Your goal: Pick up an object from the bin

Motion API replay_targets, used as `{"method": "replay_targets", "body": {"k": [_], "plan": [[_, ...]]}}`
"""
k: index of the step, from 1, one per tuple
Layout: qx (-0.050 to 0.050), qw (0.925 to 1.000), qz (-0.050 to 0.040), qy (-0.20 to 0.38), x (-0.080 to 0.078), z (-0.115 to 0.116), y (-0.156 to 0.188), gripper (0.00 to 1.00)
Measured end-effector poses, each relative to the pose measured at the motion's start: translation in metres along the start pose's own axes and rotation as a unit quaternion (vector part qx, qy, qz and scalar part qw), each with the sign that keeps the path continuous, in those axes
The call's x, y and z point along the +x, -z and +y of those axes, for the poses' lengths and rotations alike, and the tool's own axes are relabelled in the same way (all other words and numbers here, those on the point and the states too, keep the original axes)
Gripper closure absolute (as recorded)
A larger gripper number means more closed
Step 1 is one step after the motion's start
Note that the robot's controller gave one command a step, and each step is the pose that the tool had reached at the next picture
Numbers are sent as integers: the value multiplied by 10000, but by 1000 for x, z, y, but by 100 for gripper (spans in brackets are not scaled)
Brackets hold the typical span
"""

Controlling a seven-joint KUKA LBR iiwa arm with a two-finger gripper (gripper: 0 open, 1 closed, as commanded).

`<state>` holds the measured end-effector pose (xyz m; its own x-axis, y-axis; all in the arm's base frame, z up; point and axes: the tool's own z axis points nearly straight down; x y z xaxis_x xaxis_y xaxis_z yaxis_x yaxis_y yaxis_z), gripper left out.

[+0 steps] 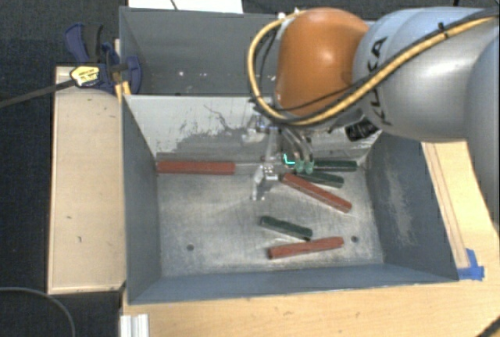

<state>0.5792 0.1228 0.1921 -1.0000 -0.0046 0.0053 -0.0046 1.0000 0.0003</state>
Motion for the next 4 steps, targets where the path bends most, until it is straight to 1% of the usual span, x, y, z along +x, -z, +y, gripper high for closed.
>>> {"method": "replay_targets", "body": {"k": [1, 2, 3, 4], "plan": [[-6, 10000, -41, -16, -2, -1, 5, 0], [-4, 9990, -59, 453, -2, -46, -43, 0], [1, 9997, -41, -253, 46, -35, -84, 0], [-3, 9982, -96, 586, -7, -123, -116, 100]]}}
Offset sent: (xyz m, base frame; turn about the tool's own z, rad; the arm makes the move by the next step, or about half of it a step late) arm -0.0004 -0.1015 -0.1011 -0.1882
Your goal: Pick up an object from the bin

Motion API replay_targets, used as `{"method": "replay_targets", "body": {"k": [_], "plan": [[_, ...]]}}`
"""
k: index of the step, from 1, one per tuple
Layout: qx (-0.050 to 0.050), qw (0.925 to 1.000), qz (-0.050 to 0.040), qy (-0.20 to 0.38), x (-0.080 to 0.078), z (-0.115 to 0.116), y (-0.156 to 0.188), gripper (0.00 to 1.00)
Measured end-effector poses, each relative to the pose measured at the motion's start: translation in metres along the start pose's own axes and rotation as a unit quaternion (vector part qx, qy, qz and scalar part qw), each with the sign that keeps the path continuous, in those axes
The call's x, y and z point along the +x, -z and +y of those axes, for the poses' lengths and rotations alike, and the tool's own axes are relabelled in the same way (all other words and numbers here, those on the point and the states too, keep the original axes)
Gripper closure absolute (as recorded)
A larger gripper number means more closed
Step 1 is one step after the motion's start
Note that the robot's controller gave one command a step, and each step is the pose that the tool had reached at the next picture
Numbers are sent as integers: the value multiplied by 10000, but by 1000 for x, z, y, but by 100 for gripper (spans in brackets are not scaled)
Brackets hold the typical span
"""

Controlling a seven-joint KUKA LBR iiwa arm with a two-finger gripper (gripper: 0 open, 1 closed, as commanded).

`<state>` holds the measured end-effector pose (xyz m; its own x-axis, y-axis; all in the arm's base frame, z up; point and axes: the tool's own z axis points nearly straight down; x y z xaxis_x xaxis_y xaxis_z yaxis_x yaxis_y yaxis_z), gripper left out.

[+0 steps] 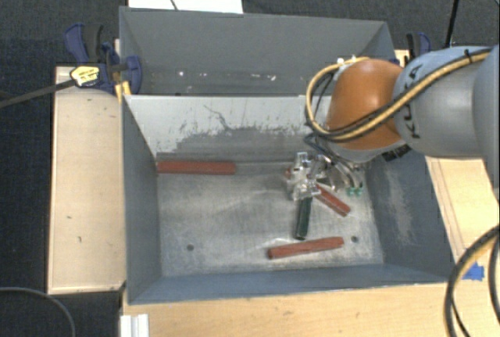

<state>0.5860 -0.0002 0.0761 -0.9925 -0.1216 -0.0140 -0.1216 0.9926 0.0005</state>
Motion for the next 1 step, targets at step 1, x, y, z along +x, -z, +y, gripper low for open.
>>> {"method": "replay_targets", "body": {"k": [1], "plan": [[-1, 10000, 0, -7, 0, 0, 0, 100]]}}
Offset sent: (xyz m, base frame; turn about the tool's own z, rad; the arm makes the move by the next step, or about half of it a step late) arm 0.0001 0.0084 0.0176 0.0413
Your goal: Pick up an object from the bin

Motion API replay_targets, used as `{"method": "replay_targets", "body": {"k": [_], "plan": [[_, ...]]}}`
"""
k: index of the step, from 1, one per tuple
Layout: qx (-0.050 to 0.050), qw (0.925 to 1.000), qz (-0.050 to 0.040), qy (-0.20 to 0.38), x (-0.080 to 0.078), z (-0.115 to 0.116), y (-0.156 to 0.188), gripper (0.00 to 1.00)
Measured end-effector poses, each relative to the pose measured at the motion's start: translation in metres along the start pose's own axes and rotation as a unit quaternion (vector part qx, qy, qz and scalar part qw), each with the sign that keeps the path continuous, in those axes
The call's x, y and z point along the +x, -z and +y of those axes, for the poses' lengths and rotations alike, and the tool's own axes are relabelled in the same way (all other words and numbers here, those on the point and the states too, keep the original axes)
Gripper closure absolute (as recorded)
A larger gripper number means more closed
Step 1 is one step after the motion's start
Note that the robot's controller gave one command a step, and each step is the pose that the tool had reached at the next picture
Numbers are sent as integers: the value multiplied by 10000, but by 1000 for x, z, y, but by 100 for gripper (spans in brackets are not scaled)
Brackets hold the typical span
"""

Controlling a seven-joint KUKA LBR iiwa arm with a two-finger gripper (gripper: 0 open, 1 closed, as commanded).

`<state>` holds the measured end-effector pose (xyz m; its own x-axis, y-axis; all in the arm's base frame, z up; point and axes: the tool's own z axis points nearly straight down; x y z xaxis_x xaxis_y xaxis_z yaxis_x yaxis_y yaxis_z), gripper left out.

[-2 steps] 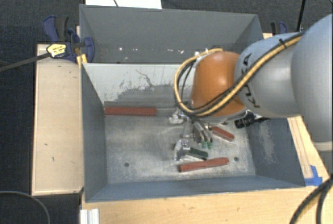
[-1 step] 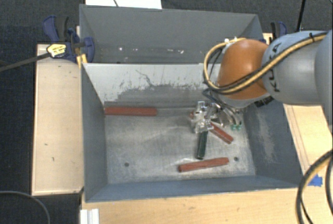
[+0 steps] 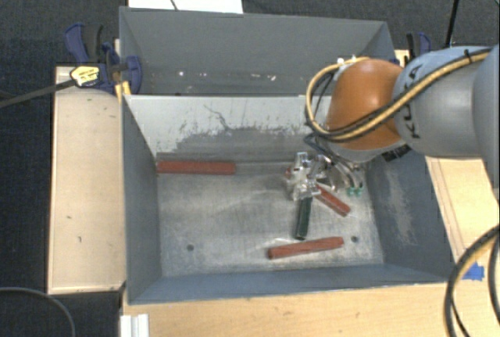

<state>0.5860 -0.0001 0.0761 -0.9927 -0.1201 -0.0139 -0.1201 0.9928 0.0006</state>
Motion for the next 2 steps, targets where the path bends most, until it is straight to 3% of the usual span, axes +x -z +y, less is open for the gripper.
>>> {"method": "replay_targets", "body": {"k": [1, 2], "plan": [[-1, 9998, 44, -199, -3, 9, 19, 0], [0, 9998, 48, -207, -2, 8, 18, 0]]}}
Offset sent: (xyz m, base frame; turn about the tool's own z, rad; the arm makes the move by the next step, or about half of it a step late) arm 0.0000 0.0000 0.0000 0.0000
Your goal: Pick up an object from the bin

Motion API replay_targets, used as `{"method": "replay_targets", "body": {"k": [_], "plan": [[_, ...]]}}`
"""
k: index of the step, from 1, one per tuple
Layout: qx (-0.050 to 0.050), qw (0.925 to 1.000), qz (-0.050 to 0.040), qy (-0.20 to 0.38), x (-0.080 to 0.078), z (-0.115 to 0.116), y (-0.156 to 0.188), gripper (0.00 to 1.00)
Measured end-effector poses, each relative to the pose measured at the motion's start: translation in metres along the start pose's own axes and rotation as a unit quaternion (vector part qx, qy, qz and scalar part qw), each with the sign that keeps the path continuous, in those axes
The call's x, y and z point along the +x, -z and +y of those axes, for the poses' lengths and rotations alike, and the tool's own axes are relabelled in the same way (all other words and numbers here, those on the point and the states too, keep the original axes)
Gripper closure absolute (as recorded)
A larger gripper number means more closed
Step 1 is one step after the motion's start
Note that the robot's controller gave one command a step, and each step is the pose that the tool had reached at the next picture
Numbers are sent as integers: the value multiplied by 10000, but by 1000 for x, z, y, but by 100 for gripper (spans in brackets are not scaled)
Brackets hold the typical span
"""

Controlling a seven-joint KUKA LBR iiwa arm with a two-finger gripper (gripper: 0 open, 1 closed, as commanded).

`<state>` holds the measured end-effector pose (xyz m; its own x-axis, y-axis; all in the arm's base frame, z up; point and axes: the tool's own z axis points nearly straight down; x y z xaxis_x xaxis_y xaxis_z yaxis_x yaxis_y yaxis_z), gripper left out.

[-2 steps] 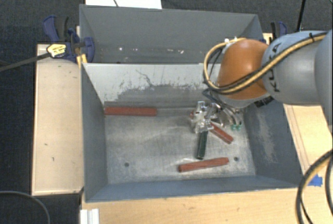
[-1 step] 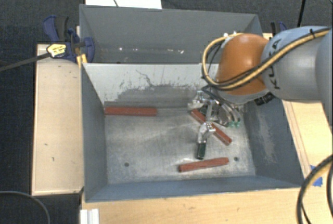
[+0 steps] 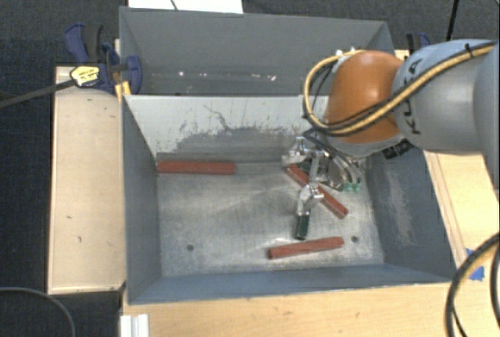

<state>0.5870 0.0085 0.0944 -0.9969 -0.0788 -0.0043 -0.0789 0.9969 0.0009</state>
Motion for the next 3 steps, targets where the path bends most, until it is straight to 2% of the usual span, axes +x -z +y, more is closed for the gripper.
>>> {"method": "replay_targets", "body": {"k": [1, 2, 3], "plan": [[-4, 9990, 38, 436, 47, -17, 36, 0], [-1, 9986, 16, 523, 111, -8, -11, 100], [-1, 9986, 16, 522, 111, -8, -11, 100]]}}
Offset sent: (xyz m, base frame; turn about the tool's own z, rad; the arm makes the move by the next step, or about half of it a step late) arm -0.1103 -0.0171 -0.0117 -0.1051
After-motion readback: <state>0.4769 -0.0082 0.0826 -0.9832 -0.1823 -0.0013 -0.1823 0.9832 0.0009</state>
